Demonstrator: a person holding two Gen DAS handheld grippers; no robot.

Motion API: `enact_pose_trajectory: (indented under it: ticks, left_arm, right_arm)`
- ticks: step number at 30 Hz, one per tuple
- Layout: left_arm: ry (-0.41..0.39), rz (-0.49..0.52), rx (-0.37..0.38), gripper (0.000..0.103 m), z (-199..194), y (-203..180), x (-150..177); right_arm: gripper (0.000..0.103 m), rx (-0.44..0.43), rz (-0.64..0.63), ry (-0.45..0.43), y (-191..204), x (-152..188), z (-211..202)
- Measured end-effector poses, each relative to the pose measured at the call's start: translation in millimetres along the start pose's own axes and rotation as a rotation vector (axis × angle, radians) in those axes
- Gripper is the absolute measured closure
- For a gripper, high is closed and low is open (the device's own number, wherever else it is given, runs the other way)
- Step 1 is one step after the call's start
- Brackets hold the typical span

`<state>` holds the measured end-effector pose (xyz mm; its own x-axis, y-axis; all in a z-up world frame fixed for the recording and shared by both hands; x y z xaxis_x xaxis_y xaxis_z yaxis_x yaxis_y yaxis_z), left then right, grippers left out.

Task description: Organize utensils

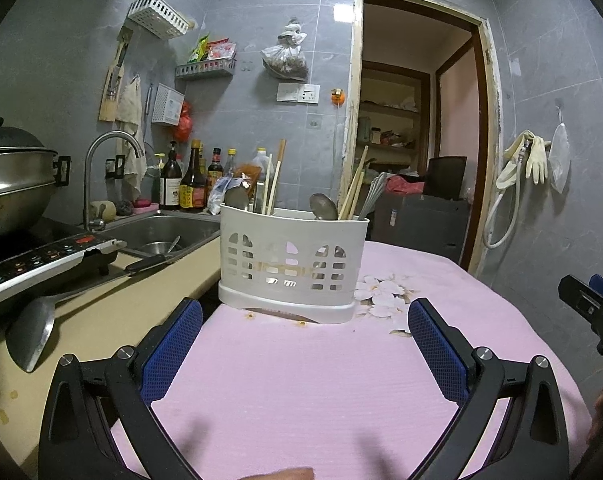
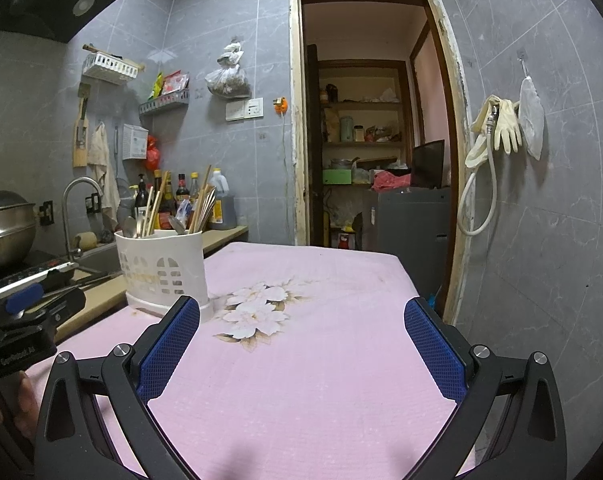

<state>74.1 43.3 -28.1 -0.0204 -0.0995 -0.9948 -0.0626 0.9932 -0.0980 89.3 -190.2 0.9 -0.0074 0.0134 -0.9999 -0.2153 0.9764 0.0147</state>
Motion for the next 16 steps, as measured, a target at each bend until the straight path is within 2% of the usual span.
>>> enact_pose_trajectory:
  ticks: [16]
  left_arm:
    - [0.017,-0.001,0.003,0.002,0.7,2.6,2.9]
  right_arm:
    - [0.000,0.009,-0.005,0.013,-4.6,2.5,3.7]
Point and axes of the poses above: each gripper's, at about its wrist camera, not at the fingertips, and z roughly the way its jaws point, y to its left, x to its underside, the point moved 7 cm from there along z, roughly the way its jaws point, and after that the axes turned 12 degrees about -y, right-handed, at the moved point
